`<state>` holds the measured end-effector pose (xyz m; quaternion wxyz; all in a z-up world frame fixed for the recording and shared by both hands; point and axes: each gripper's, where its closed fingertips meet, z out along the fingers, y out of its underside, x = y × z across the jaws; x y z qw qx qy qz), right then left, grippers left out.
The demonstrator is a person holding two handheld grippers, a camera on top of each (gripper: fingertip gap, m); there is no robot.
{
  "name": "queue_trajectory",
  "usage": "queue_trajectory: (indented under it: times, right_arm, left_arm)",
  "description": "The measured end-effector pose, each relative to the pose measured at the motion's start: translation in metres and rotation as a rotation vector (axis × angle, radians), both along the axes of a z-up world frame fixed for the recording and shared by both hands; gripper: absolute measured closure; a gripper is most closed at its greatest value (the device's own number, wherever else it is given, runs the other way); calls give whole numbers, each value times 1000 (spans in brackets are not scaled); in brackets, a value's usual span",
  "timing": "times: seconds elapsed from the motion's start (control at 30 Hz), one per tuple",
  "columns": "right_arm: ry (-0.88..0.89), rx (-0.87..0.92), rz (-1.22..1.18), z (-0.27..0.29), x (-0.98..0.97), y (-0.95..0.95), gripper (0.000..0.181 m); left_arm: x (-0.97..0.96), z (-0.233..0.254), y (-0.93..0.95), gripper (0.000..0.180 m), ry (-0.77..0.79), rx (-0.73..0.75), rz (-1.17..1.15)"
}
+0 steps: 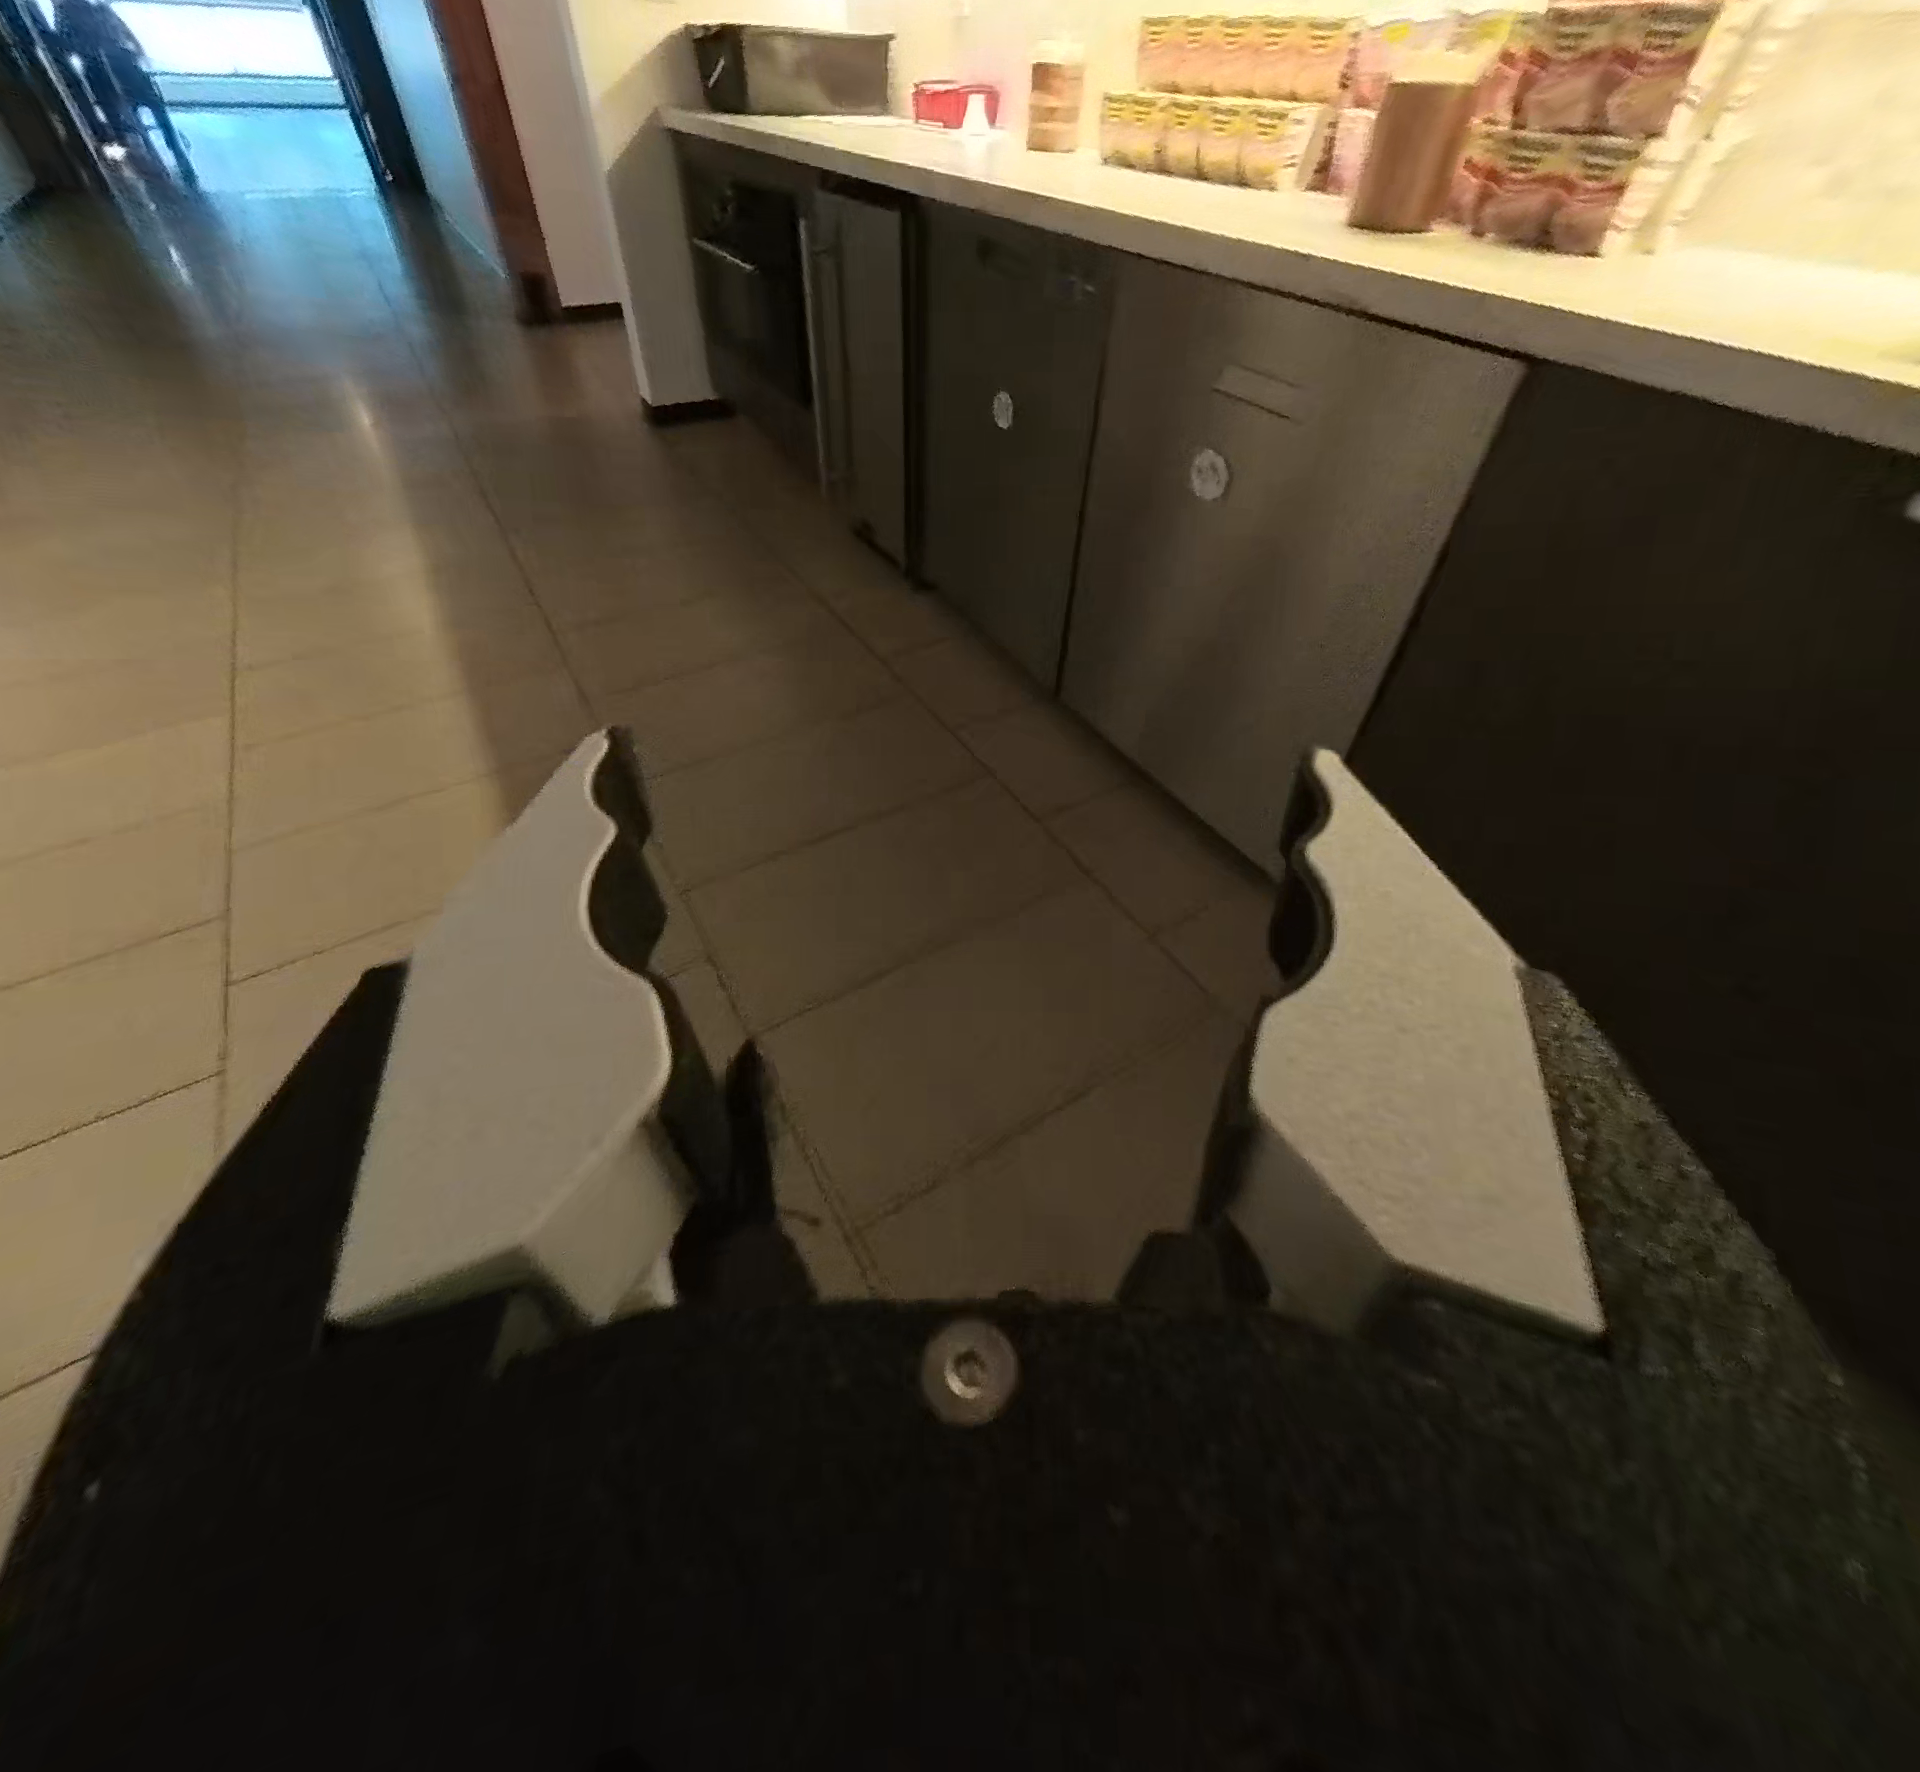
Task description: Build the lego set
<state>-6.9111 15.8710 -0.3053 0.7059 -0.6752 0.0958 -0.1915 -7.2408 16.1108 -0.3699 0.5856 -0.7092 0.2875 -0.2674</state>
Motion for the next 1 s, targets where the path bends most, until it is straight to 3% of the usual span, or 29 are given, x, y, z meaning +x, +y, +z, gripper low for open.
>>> queue_trajectory:
  times: [0.17,0.3,0.47,0.6,0.77,0.93,1.0]
  right_arm:
    - [64,29,-12,-16,88,160,102]
    - [15,63,-15,8,140,239,105]
    - [55,33,-81,9,235,314,104]
    - [25,0,-153,-3,317,366,104]
    - [-19,27,-206,3,439,455,104]
    - [12,0,-220,24,561,548,87]
    - [18,-16,-252,27,605,574,83]
  left_arm:
    - [99,-27,157,62,16,-115,7]
    - [213,-36,245,62,99,-220,-134]
    - [359,-8,338,61,80,-132,-260]
    - [480,13,412,64,-32,-34,-301]
    - [637,30,490,63,-159,-40,-417]
    - [773,67,547,64,-192,-19,-587]
    - [813,84,572,55,-237,3,-599]
